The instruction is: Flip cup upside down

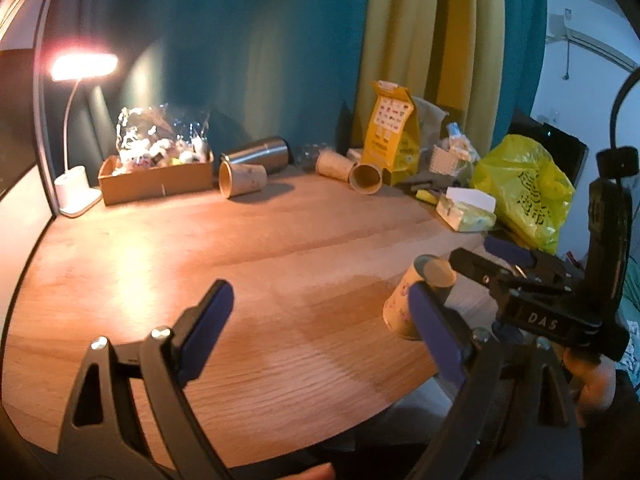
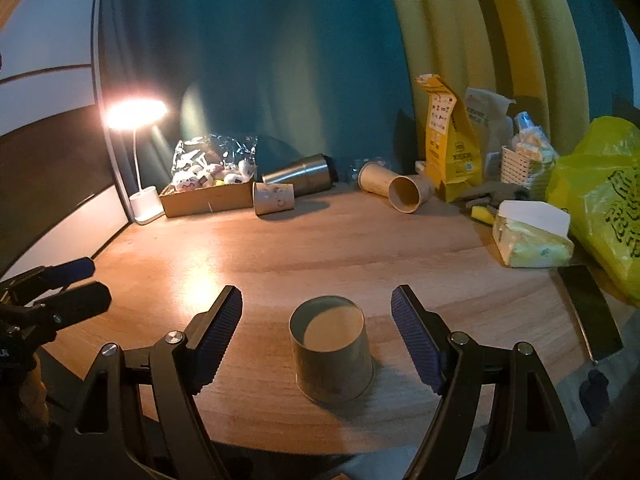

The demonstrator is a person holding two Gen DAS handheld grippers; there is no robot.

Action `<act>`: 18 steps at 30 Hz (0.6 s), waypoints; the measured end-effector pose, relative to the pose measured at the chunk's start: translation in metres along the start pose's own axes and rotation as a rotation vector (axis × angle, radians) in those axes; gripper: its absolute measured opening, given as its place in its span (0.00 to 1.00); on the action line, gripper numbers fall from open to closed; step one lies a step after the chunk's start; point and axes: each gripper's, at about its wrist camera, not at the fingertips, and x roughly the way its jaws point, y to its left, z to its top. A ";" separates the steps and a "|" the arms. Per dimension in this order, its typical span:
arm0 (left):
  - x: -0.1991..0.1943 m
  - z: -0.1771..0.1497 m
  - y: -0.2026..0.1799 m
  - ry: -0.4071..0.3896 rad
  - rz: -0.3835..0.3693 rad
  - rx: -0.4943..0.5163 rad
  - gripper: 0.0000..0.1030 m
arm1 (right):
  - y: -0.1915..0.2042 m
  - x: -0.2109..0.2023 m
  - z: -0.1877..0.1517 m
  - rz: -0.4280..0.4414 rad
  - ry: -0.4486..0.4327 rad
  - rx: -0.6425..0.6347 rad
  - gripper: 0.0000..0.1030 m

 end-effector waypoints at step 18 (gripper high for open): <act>-0.021 0.000 -0.007 -0.040 0.036 0.008 0.88 | 0.007 -0.017 -0.001 -0.038 0.018 0.008 0.78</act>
